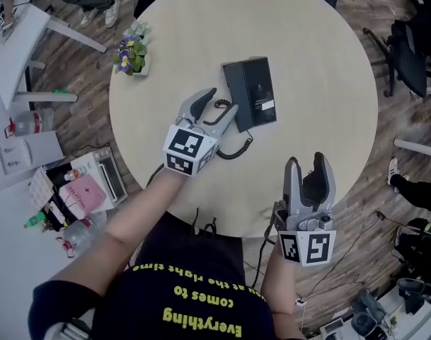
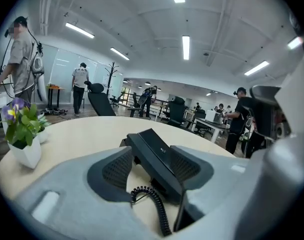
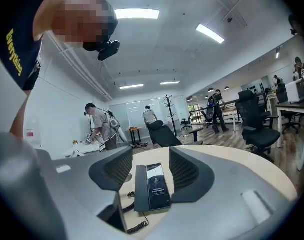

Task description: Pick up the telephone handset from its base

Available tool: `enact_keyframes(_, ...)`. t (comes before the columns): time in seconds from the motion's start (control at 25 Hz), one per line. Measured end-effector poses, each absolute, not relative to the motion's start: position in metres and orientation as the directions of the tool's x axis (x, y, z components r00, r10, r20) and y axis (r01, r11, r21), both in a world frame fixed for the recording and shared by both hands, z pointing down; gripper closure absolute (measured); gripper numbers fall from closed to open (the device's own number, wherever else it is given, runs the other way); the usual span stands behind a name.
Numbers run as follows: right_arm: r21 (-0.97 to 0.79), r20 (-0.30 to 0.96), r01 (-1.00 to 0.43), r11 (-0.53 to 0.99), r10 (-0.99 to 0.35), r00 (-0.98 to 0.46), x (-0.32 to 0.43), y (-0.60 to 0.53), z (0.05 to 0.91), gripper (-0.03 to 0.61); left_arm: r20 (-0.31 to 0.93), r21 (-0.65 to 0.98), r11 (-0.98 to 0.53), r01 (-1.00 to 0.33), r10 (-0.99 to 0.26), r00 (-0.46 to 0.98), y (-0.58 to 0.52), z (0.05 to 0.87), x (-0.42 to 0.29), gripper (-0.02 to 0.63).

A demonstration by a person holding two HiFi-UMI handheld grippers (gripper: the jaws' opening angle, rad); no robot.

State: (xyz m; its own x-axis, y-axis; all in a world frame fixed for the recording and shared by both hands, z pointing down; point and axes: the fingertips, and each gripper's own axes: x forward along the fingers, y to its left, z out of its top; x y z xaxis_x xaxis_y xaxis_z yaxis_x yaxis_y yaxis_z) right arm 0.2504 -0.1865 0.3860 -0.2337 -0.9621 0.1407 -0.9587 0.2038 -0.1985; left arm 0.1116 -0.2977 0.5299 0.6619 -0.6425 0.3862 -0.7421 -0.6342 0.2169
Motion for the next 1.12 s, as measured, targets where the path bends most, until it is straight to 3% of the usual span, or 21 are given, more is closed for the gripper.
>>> enact_keyframes(0.36, -0.203, 0.162, -0.960, 0.191, -0.961, -0.225, 0.262, -0.181, 0.394, 0.344, 0.479, 0.309, -0.588, -0.748, -0.583, 0.656, -0.314, 0.584, 0.136, 0.365)
enact_keyframes(1.12, -0.214, 0.180, -0.955, 0.205, -0.953, -0.245, 0.260, -0.167, 0.400, 0.344, 0.522, 0.361, -0.539, -0.761, -0.559, 0.644, -0.315, 0.593, 0.148, 0.420)
